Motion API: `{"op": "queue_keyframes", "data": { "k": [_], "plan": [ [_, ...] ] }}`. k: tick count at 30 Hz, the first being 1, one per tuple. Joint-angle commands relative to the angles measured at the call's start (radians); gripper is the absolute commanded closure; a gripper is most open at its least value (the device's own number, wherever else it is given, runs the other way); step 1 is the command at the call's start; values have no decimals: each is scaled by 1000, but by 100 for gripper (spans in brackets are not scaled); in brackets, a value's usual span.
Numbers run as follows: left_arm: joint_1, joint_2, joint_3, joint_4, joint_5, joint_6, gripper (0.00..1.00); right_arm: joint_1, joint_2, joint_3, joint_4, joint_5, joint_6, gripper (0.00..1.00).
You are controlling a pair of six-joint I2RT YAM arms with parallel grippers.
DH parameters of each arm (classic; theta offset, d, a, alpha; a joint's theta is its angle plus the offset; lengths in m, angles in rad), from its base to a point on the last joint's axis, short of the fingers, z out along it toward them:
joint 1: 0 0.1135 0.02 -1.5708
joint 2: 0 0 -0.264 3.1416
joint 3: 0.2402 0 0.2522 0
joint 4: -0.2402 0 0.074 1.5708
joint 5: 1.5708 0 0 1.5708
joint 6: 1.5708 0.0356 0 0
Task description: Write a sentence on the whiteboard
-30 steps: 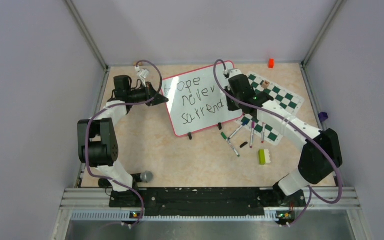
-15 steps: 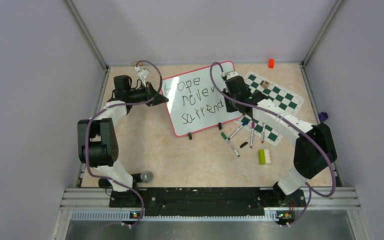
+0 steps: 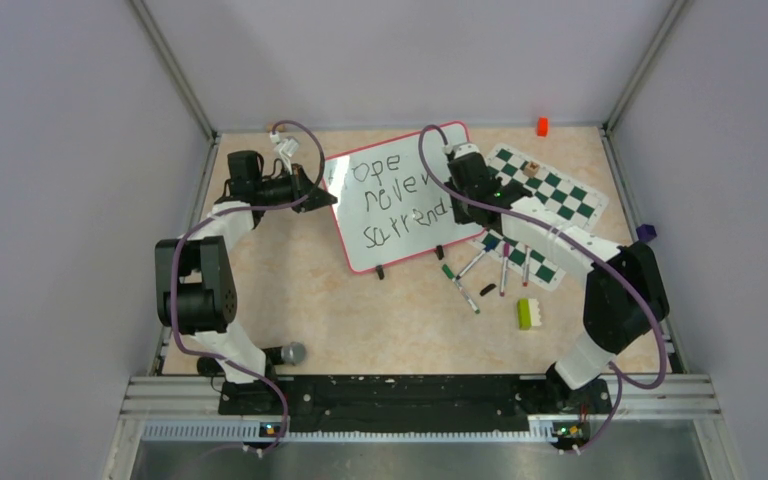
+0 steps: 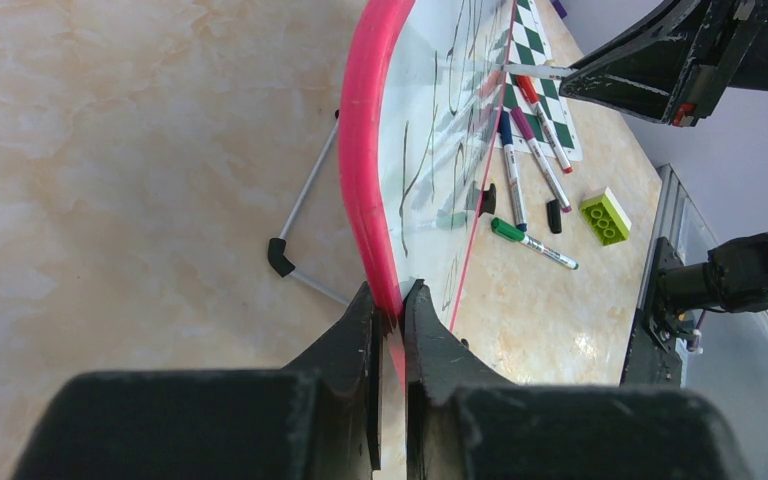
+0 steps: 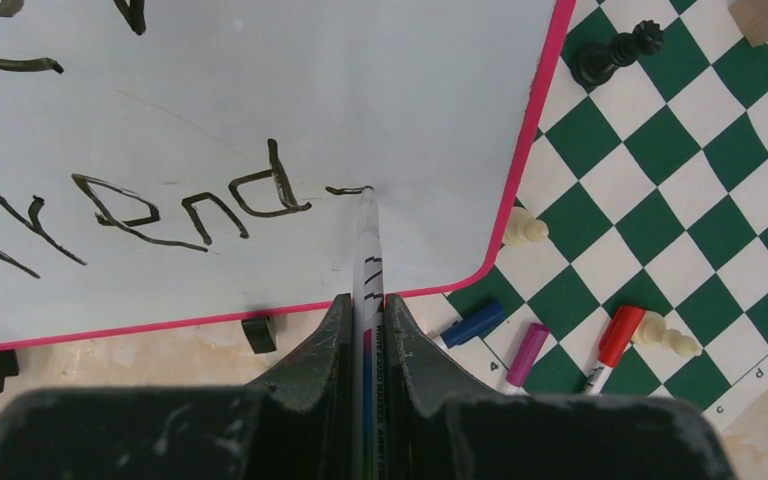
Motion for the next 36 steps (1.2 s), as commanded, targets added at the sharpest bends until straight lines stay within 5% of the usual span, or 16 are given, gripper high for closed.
{"op": "queue_keyframes", "data": {
  "k": [1,36],
  "plan": [
    [-31,35,-15,-27,-183,143,100,-13,27,45,38,74,8,100],
    [-31,36,-15,-27,-181,143,100,-16,-1,65,116,-55,-14,100]
  ]
}}
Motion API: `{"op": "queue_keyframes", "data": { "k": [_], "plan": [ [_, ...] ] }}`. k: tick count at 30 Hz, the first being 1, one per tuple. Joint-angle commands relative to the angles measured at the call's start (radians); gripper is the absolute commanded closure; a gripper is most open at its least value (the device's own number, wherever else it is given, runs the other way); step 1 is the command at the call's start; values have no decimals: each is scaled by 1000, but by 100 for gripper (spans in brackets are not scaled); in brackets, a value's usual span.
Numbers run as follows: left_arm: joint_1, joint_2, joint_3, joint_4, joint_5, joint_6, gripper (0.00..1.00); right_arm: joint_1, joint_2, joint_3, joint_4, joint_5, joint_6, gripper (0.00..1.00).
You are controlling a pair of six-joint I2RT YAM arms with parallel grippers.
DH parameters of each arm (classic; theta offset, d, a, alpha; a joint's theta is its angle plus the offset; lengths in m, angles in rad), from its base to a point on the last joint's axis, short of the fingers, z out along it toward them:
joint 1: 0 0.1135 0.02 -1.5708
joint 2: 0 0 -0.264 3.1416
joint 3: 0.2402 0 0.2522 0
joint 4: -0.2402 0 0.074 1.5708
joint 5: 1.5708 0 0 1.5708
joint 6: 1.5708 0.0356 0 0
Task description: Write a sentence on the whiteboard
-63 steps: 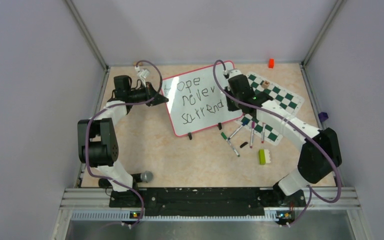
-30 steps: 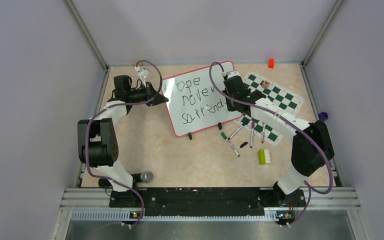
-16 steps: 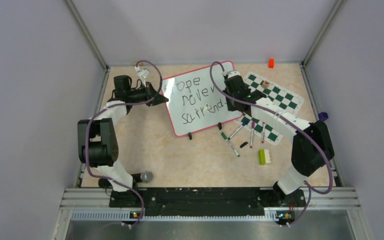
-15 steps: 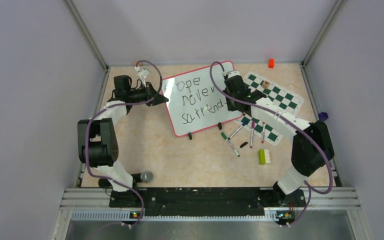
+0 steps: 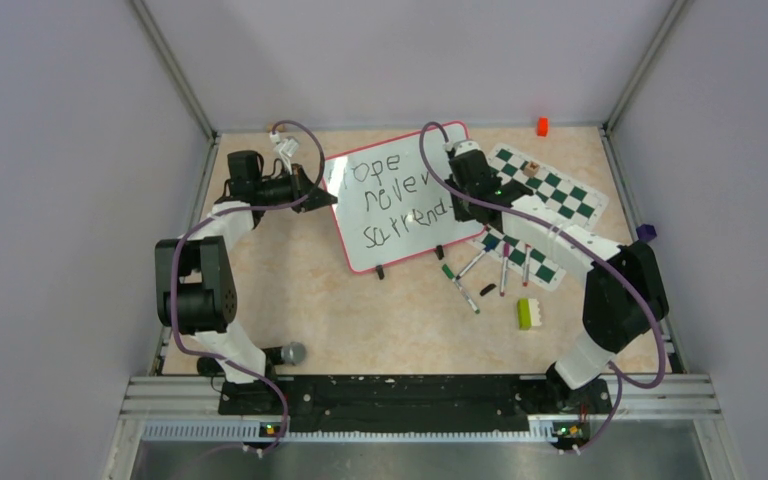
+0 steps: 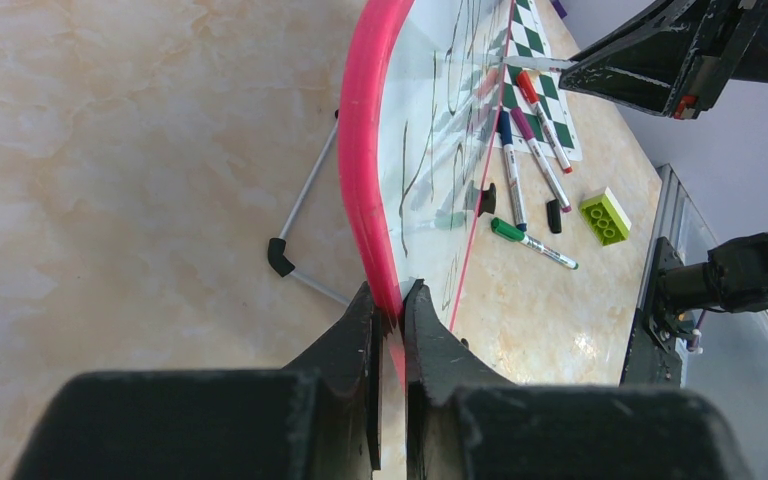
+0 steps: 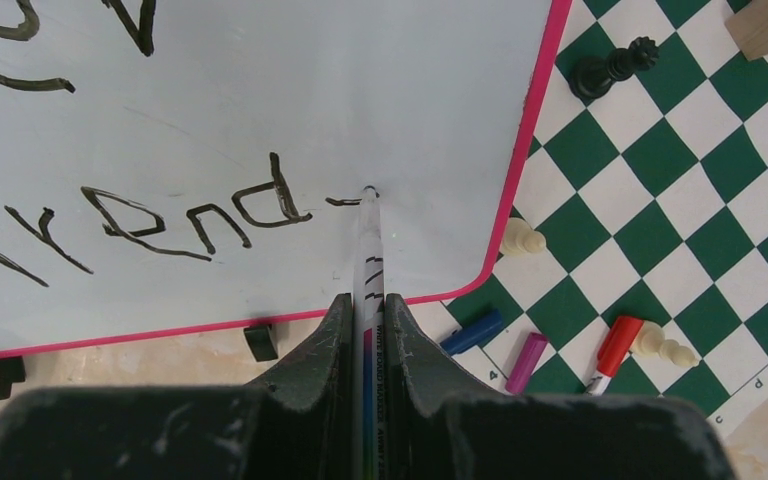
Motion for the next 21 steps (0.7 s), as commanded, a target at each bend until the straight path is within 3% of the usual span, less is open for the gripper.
{"op": "queue_keyframes", "data": {
  "k": [1,21],
  "plan": [
    [-31,36,-15,-27,-182,144,100,-8,-7,50,112,-68,-10,100],
    [-30,37,-14,-28,-182,143,100,-8,-32,-23,37,-99,-9,100]
  ]
}}
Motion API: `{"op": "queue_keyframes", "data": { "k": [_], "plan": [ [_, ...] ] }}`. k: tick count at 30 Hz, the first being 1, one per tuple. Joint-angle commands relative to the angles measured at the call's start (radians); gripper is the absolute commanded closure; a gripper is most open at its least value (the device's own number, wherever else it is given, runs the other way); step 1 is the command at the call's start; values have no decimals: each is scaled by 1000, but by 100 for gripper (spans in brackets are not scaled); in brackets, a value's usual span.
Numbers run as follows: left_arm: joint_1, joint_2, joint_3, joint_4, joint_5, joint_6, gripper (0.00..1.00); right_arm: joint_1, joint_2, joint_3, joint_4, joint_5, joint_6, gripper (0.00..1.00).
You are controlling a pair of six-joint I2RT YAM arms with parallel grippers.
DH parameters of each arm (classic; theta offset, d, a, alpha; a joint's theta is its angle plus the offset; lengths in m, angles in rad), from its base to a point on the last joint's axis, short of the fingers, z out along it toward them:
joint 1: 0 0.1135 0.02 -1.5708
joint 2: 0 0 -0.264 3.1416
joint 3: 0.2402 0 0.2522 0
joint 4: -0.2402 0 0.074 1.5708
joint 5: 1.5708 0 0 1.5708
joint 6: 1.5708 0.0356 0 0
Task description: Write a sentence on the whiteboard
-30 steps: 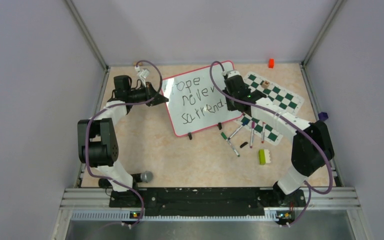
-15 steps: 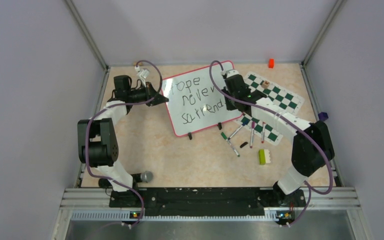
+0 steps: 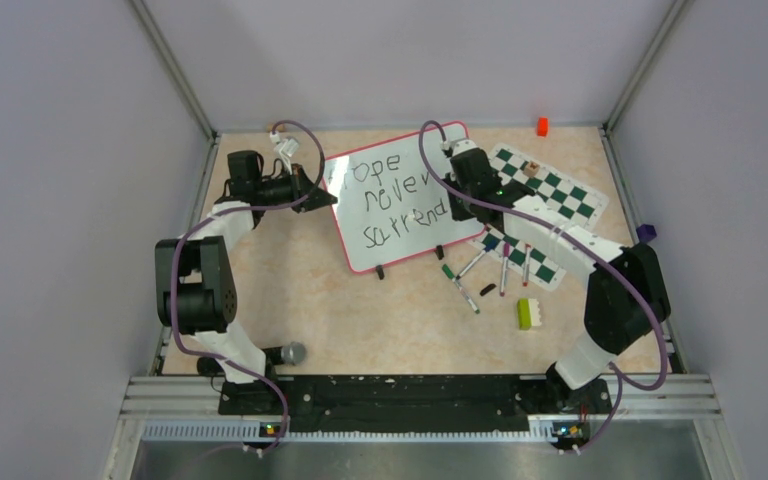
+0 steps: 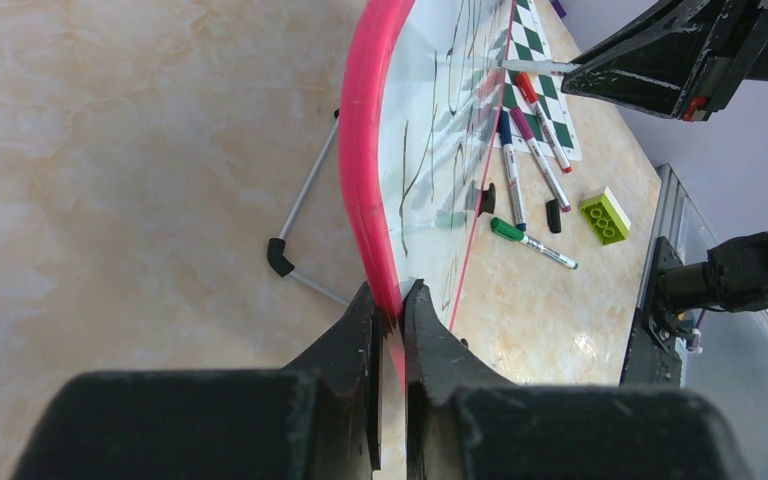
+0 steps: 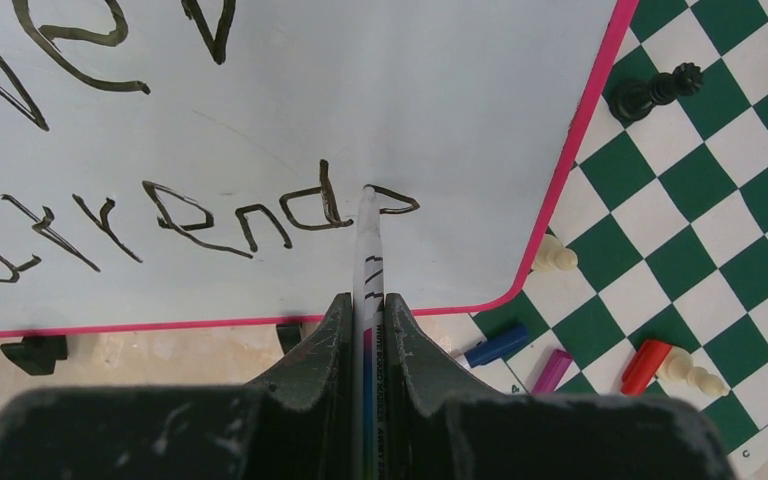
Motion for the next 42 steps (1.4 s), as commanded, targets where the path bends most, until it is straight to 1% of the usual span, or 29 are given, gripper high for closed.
{"op": "queue_keyframes", "data": {
  "k": [1,9,16,28,33,36,38,42],
  "plan": [
    [-30,36,-14,-28,-184,143,100,-6,-24,-23,8,-19,9,100],
    [-31,37,-15,-28,-184,145,100,-7,-25,-30,-20,-33,9,100],
    [-31,36,-14,-28,-184,145,100,-6,-23,-17,-41,50,12,100],
    [-31,36,-15,-29,-184,145,100,-10,-32,21,-52,91,19,100],
    [-32,36,-15,-28,-184,145,100,-25,-113,8,-31,25,31,100],
    [-31,37,-15,-28,-185,145,100,-60,-164,-3,-25,-71,34,100],
    [-30,37,-15,-28,-184,145,100,-83,-187,-3,-25,-110,34,100],
    [-31,37,-14,-29,-184,145,100,-116,-194,7,-25,-116,33,100]
  ]
}}
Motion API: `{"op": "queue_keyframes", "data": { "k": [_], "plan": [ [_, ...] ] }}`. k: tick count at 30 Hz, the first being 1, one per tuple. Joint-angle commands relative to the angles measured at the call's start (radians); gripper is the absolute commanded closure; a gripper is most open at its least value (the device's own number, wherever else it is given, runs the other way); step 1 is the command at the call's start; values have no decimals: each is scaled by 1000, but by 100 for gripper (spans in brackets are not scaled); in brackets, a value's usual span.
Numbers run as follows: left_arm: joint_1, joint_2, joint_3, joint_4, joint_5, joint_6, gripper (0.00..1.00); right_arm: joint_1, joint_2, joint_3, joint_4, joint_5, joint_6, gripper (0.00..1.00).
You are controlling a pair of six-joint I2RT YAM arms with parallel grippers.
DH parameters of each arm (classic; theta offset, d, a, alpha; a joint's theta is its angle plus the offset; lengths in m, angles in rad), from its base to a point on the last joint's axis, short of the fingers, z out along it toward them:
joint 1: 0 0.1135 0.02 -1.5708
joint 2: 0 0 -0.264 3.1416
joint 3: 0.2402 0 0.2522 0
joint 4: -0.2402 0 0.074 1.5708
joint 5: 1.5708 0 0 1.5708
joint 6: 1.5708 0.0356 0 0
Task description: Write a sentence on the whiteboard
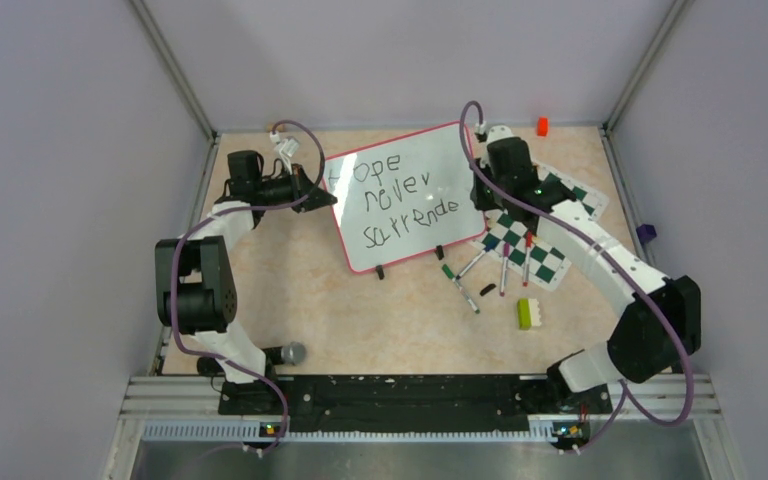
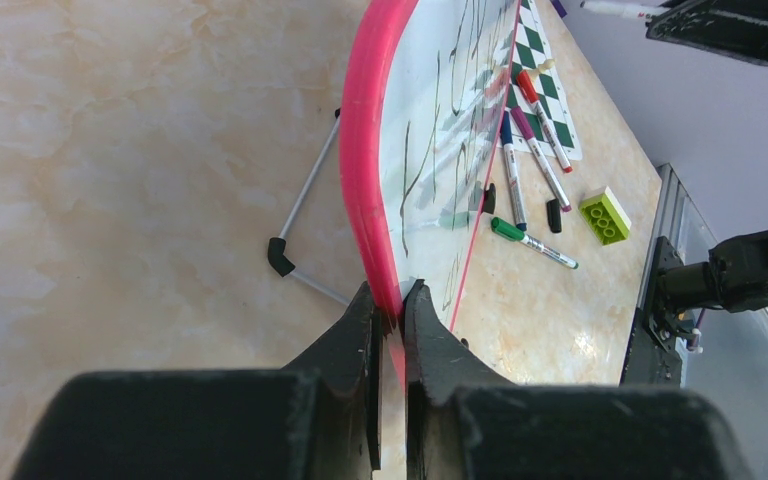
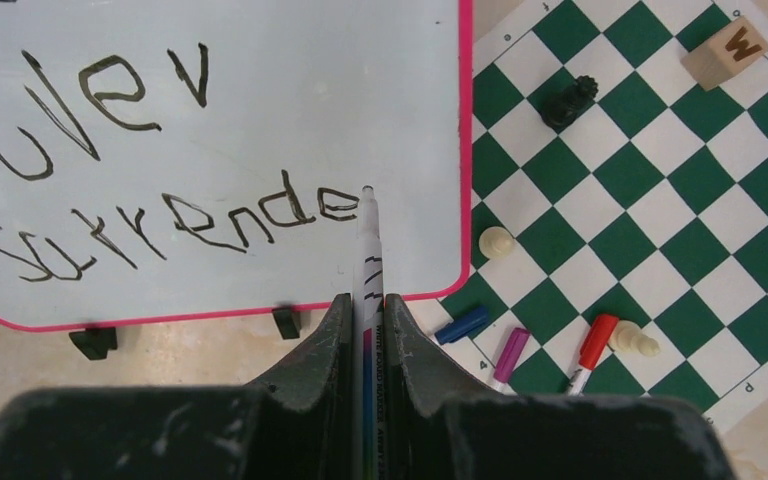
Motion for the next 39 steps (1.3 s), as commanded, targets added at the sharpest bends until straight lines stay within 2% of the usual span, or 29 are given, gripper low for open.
{"op": "queue_keyframes", "data": {
  "k": [1,14,39],
  "plan": [
    [-30,37,-14,-28,-183,144,100,-34,-23,31,27,-40,8,100],
    [-31,36,-14,-28,-183,144,100,-37,46,16,74,-75,7,100],
    [-31,36,-14,-27,-183,144,100,-36,143,-6,128,-41,9,100]
  ]
}}
